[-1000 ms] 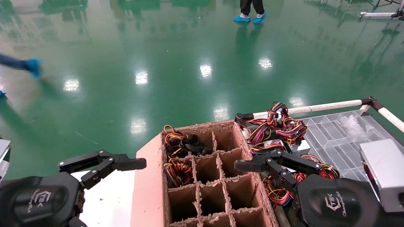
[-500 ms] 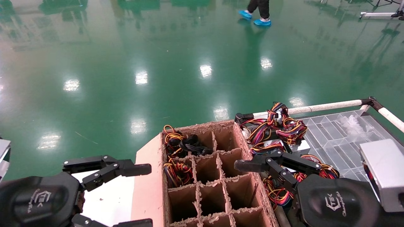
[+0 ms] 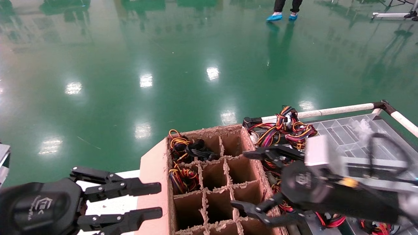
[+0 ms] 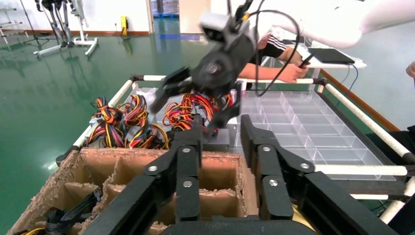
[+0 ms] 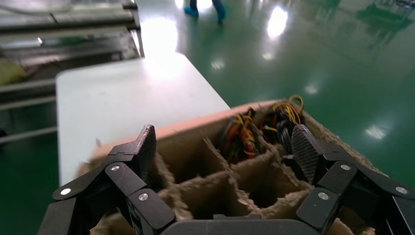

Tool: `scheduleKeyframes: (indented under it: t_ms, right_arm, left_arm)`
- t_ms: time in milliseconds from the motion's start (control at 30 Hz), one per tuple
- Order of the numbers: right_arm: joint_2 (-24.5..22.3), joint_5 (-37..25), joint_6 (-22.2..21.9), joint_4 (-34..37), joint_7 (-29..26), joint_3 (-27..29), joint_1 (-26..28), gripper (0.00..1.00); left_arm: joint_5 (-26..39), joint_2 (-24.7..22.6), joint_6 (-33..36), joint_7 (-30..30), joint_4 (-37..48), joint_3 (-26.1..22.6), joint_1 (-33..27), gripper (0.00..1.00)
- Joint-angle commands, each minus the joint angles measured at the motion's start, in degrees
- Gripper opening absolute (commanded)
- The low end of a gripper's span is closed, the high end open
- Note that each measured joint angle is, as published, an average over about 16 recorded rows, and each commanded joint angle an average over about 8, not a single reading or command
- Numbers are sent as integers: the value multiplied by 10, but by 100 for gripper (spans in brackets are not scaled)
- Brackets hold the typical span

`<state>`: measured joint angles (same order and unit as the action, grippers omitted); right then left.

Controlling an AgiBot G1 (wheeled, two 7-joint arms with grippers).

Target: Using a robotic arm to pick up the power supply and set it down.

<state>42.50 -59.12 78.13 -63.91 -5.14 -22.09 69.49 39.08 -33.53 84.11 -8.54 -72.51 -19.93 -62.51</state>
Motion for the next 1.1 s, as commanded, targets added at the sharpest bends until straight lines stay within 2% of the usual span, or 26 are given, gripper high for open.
scheduleKeyframes:
  t_ms: [33, 200, 233, 300, 467, 533, 567, 767, 1100]
  right_arm:
    - [16, -29, -10, 14, 4, -13, 17, 100]
    - [70, -93, -37, 62, 26, -44, 63, 100]
    - [82, -107, -42, 71, 30, -51, 73, 94]
    - [105, -133, -50, 91, 36, -64, 94, 77]
    - [163, -187, -68, 148, 52, -95, 144, 15]
    - [185, -208, -75, 175, 59, -106, 165, 3]
    - [196, -218, -79, 188, 63, -112, 175, 0]
    - [257, -265, -99, 271, 83, -139, 227, 0]
    - [332, -291, -127, 405, 129, -157, 271, 0]
  left_arm:
    - [0, 0, 0, 0, 0, 0, 0, 0]
    - [0, 0, 0, 0, 0, 0, 0, 0]
    - [0, 0, 0, 0, 0, 0, 0, 0]
    - [0, 0, 0, 0, 0, 0, 0, 0]
    - [0, 0, 0, 0, 0, 0, 0, 0]
    - [0, 0, 0, 0, 0, 0, 0, 0]
    - [0, 0, 0, 0, 0, 0, 0, 0]
    - [0, 0, 0, 0, 0, 0, 0, 0]
    - [0, 0, 0, 0, 0, 0, 0, 0]
